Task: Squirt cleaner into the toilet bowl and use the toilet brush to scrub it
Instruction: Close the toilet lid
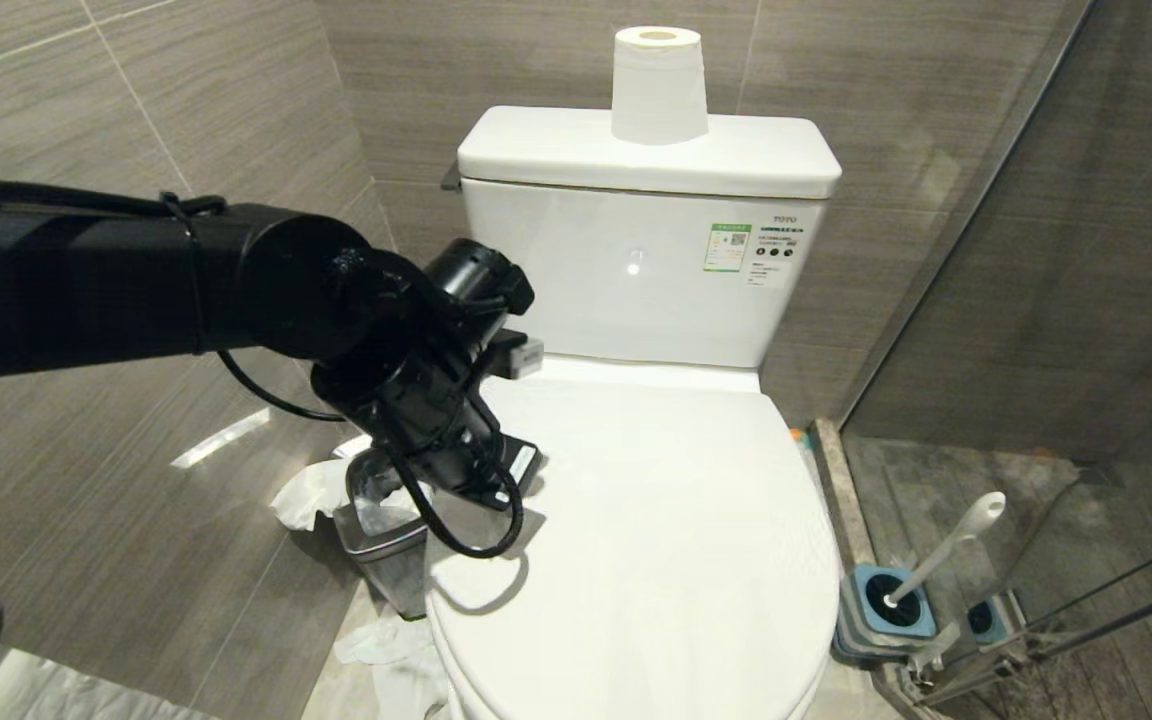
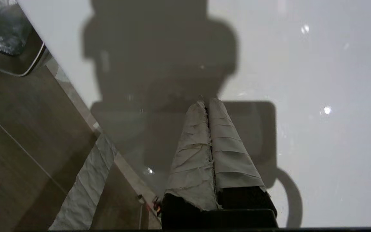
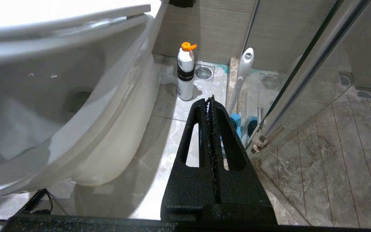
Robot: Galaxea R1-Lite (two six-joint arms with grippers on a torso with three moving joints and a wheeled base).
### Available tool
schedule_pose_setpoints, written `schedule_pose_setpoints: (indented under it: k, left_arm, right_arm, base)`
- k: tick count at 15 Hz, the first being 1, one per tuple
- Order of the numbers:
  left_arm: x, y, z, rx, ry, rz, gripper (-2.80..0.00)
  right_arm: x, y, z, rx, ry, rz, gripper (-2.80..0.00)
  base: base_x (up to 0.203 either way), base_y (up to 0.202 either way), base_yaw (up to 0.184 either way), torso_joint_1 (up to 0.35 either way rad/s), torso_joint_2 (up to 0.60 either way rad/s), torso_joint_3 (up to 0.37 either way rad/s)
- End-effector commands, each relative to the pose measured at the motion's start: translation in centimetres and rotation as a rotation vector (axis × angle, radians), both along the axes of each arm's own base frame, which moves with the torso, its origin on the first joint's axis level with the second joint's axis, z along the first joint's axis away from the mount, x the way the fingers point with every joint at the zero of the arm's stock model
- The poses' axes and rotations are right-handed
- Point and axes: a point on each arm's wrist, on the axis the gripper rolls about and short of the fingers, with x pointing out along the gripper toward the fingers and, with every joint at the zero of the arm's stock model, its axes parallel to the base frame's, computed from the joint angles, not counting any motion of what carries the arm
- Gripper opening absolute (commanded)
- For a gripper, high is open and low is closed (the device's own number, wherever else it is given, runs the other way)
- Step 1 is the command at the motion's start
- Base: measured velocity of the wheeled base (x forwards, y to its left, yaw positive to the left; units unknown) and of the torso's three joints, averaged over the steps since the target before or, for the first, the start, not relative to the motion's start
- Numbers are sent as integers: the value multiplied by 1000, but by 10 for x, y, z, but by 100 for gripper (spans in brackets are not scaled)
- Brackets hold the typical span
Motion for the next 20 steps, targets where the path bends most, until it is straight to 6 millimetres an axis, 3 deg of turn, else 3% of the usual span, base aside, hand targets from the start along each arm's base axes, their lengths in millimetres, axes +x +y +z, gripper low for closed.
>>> schedule_pose_setpoints:
  k: [1,15,20]
  left_arm:
    - [3,-1,-19,54,46,17,-280]
    - [31,-4,-93,150,91,206,-280]
    - [30,-7,-106,163,95,205,-280]
  right_arm:
    - [0,0,0,0,2,0,-280]
    - [0,0,0,0,0,0,-280]
    - [0,0,0,0,2,0,-280]
  base:
    - [0,0,0,0,0,0]
    - [0,0,0,0,0,0]
    - [0,0,0,0,0,0]
